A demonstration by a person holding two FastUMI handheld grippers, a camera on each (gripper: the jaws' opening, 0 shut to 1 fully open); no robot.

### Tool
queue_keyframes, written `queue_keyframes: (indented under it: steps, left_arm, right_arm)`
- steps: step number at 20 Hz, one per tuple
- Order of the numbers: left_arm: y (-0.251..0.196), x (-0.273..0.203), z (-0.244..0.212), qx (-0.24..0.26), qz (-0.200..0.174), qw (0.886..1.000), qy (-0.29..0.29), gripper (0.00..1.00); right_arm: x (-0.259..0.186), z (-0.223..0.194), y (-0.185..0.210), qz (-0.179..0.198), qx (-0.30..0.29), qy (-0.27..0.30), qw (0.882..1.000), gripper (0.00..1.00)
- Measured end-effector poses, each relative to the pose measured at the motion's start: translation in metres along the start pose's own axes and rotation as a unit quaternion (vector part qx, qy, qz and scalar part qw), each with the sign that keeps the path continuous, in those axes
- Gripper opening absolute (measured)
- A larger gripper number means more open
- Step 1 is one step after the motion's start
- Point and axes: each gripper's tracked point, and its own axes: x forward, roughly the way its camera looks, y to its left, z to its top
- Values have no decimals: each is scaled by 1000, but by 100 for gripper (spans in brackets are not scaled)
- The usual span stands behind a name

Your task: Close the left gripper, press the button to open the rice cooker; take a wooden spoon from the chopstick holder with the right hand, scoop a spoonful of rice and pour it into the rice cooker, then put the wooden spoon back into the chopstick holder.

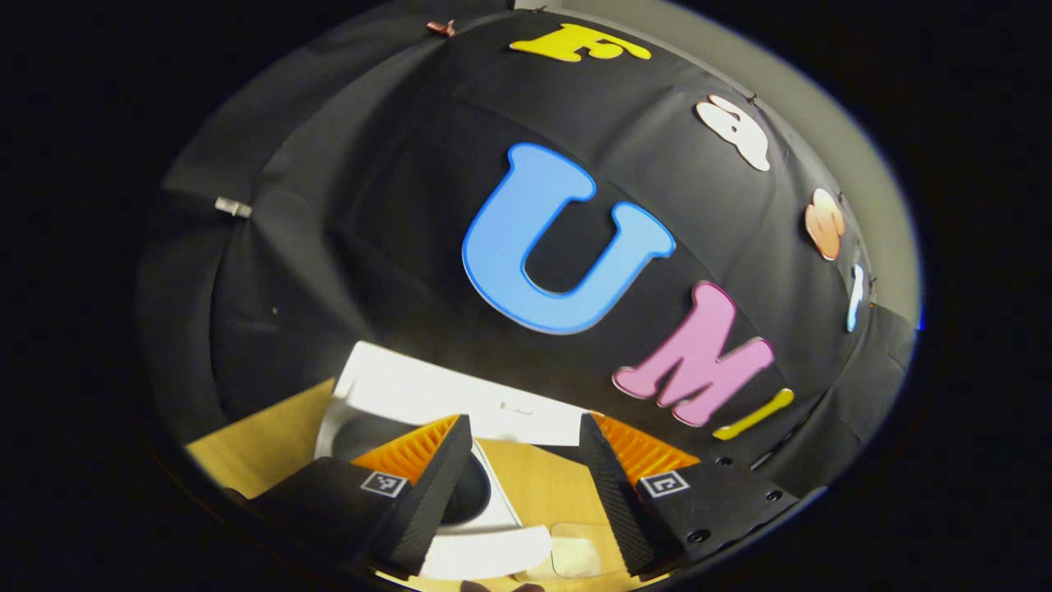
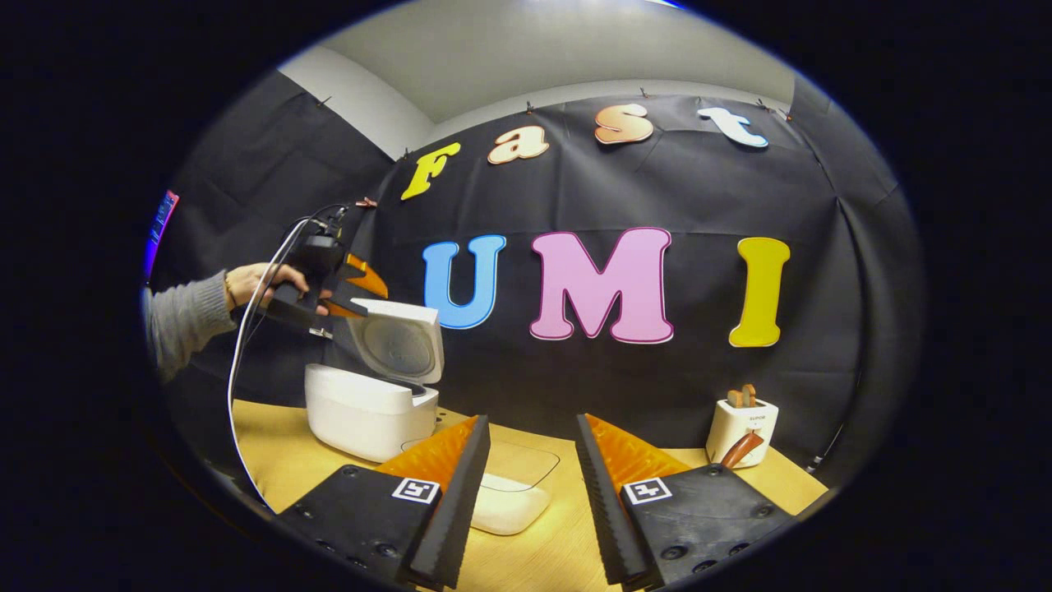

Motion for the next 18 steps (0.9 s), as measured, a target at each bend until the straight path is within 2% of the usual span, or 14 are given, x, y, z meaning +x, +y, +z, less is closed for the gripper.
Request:
queue_keyframes:
  steps: [1,3,4,5,7,9,11,13,15,17,18]
  left_arm:
    - [-2,14,14,-10,3,1000,-2,94]
    - [-21,27,39,-42,-24,999,-25,95]
    - [-29,27,56,-35,-33,998,-46,95]
    - [-32,27,72,-7,-23,997,-76,94]
    - [-25,37,99,66,17,991,-117,94]
    - [-14,53,127,133,73,979,-137,94]
    - [2,76,136,178,125,969,-117,94]
    - [24,97,138,231,176,951,-102,94]
    - [32,120,140,257,187,943,-101,94]
    - [44,133,127,244,196,947,-78,94]
    - [44,132,122,245,205,945,-70,94]
  right_arm:
    - [-2,1,-3,-3,-1,0,1000,66]
    - [-4,1,-12,-15,-9,-1,1000,66]
    - [-5,-2,-18,-21,-14,3,1000,66]
    - [-7,-3,-24,-27,-17,8,999,66]
    - [-7,-2,-34,-37,-19,14,999,66]
    - [-5,-2,-40,-45,-21,17,999,66]
    - [-3,-5,-46,-53,-21,23,998,66]
    - [-3,-9,-49,-58,-21,29,998,66]
    - [-4,-13,-55,-67,-21,36,997,66]
    - [-6,-13,-59,-75,-20,37,996,66]
    - [-7,-14,-62,-77,-22,38,996,66]
